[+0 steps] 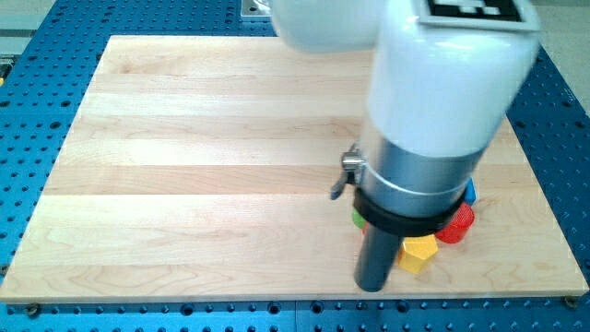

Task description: Slide the hexagon slightly to the top

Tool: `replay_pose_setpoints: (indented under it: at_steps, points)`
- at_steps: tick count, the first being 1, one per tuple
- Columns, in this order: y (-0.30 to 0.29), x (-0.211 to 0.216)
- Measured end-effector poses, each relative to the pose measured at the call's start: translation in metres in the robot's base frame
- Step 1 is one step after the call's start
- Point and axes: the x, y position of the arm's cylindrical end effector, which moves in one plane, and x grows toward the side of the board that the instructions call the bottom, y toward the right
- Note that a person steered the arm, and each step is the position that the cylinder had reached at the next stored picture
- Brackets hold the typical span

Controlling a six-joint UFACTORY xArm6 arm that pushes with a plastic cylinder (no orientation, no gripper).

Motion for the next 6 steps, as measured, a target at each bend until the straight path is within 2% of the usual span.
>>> replay_pose_setpoints:
  at_steps: [6]
  points:
    - [0.049,0.004]
